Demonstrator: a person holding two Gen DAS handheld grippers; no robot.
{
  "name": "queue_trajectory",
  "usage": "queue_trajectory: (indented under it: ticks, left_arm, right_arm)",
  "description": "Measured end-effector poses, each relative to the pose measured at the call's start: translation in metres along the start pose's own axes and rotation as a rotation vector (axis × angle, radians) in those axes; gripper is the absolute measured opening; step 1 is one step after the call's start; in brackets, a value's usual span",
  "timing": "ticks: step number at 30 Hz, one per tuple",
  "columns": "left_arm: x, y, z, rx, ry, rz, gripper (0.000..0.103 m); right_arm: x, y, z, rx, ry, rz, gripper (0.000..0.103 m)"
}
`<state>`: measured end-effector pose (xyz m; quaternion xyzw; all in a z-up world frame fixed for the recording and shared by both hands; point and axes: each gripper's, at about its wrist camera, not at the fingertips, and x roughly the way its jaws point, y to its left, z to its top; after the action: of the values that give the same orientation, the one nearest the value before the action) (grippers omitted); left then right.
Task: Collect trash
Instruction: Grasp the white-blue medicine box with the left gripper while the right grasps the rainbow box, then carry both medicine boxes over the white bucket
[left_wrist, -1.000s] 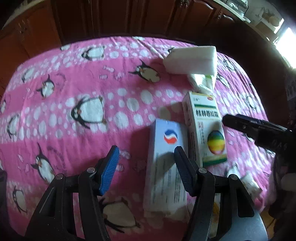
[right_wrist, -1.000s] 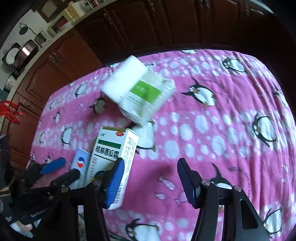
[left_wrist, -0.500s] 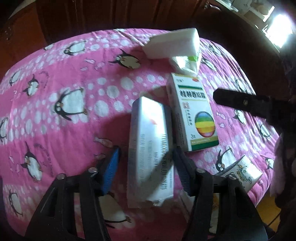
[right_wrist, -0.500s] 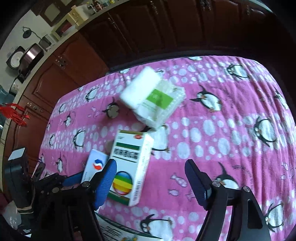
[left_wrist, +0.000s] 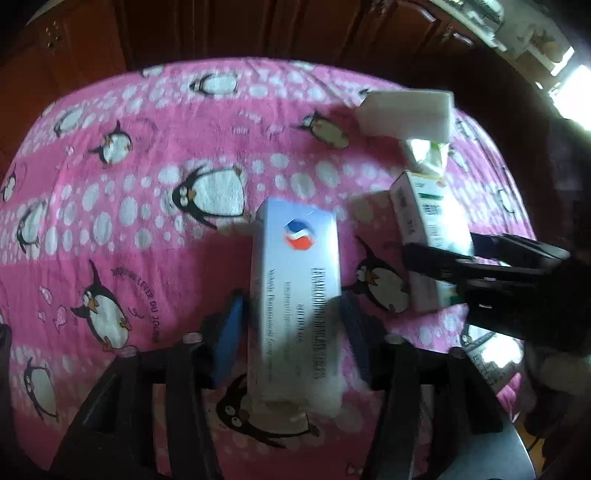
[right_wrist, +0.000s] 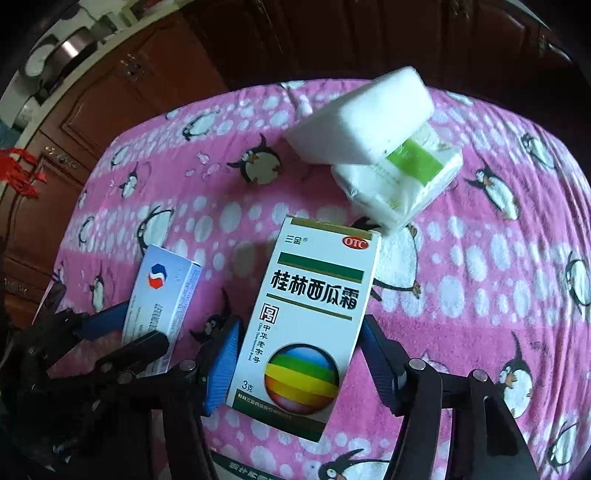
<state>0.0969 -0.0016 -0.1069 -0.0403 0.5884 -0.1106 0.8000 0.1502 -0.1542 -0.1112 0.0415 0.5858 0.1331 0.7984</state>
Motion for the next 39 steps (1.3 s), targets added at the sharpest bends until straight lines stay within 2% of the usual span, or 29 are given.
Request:
queue_trajectory:
  ticks: [4,6,9,14,24,34,39]
  left_arm:
    - [0.004,-0.004,0.002,0.006,-0.011,0.02,0.057]
    - [0.003,-0.007,0.001,0.004,-0.014,0.012,0.047]
    - [-0.003,-0.009,0.003,0.001,-0.02,-0.024,0.047]
    - [-0.028,-0.033,0.01,0.052,-0.078,-0.046,0.047]
    - [-0.066,-0.129,0.024,0.217,-0.17,-0.099,0.047]
    - [-0.065,-0.238,0.027,0.391,-0.202,-0.123,0.047]
    - [-0.055,-0.284,0.023,0.459,-0.192,-0.151,0.047]
  right_arm:
    - [-0.023,-0.014,-0.004,0.001,-0.052,0.008,0.058]
    - [-0.037,-0.021,-0.008,0.003,-0.08,0.025,0.058]
    - [-0.06,-0.033,-0.015,0.002,-0.127,0.032,0.057]
    - [-0.092,-0.056,-0.029,0.036,-0.183,0.04,0.057]
    - [-0.158,-0.127,-0.063,0.172,-0.312,0.026,0.056]
    - [-0.213,-0.211,-0.112,0.33,-0.395,-0.056,0.056]
    - [-0.231,-0.251,-0.138,0.407,-0.415,-0.093,0.056]
